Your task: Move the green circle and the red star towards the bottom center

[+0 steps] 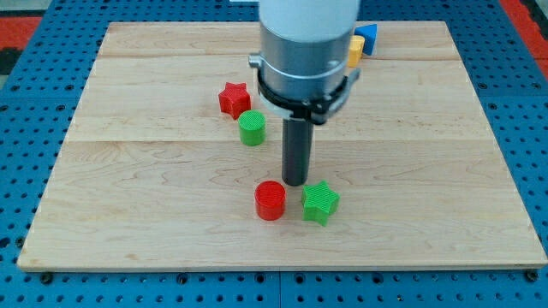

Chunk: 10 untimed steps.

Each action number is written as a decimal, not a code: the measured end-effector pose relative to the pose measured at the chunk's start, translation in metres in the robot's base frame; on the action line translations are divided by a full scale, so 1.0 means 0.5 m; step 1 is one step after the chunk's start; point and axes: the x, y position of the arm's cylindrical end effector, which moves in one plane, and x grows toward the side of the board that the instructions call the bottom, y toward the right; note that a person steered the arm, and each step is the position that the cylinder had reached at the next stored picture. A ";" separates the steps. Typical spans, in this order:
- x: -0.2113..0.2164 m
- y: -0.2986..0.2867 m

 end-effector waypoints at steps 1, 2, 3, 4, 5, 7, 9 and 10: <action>-0.145 0.113; -0.208 -0.040; -0.172 -0.177; -0.064 -0.182; -0.099 -0.219; -0.060 -0.102; -0.060 -0.187; -0.078 -0.213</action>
